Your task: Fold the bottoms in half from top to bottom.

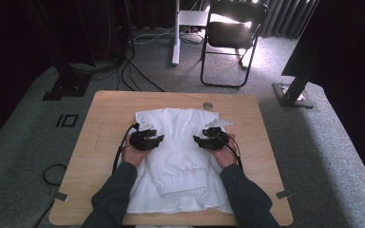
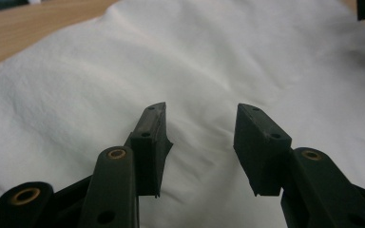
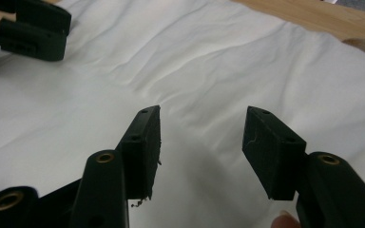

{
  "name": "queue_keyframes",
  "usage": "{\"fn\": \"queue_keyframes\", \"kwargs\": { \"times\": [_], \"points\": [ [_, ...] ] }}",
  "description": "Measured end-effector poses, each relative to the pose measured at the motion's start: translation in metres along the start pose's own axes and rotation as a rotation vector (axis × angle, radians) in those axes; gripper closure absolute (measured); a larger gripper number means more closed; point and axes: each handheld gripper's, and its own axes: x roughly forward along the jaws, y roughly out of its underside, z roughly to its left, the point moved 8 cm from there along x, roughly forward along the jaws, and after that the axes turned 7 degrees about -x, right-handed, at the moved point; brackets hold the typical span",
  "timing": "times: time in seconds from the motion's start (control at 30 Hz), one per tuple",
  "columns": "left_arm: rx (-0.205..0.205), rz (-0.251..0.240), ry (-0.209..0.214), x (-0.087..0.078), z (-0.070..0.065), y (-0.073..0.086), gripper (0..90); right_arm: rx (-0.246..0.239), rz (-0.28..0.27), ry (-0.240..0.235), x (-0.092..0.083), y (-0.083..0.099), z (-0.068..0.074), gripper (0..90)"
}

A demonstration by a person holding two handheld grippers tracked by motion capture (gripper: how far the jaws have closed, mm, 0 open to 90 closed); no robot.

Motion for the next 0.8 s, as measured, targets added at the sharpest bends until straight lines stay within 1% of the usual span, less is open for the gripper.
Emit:
{"fn": "queue_keyframes", "kwargs": {
  "times": [0.07,0.13,0.17,0.23,0.27,0.3,0.33,0.4,0.47,0.53,0.63,0.67,0.77,0.8],
  "points": [
    [-0.023,0.025,-0.004,0.011,0.006,0.004,55.4,0.006,0.011,0.022,0.014,-0.003,-0.007,45.1],
    [-0.039,0.052,-0.005,0.019,0.009,0.010,55.4,0.023,0.030,0.038,0.028,0.000,-0.013,44.3],
    [-0.040,0.061,-0.003,0.022,0.010,0.014,55.3,0.030,0.041,0.041,0.034,0.003,-0.015,43.3],
    [-0.046,0.063,0.000,0.024,0.010,0.016,54.9,0.049,0.077,0.043,0.045,0.012,-0.018,42.3],
    [-0.064,0.067,0.015,0.025,0.011,0.022,54.7,0.064,0.104,0.038,0.051,0.021,-0.018,42.0],
    [-0.071,0.063,0.023,0.025,0.011,0.023,54.6,0.067,0.113,0.036,0.053,0.025,-0.018,42.0],
    [-0.086,0.057,0.036,0.024,0.011,0.025,54.6,0.066,0.120,0.035,0.054,0.029,-0.017,42.1],
    [-0.101,0.048,0.058,0.021,0.010,0.029,54.6,0.056,0.105,0.030,0.052,0.034,-0.015,42.1],
    [-0.092,0.045,0.065,0.017,0.006,0.033,54.6,0.056,0.108,0.023,0.048,0.037,-0.012,42.1],
    [-0.081,0.045,0.074,0.012,0.002,0.039,54.6,0.030,0.122,0.023,0.044,0.041,-0.007,42.0],
    [-0.087,0.039,0.081,0.004,-0.005,0.046,54.5,0.019,0.114,0.027,0.037,0.046,0.000,42.1],
    [-0.090,0.040,0.080,0.002,-0.007,0.049,54.5,0.005,0.110,0.032,0.035,0.048,0.003,42.1],
    [-0.088,0.036,0.078,-0.005,-0.014,0.056,54.4,-0.006,0.104,0.036,0.029,0.054,0.011,42.1],
    [-0.089,0.035,0.079,-0.007,-0.016,0.058,54.4,0.000,0.103,0.033,0.027,0.055,0.013,42.1]
  ]
}}
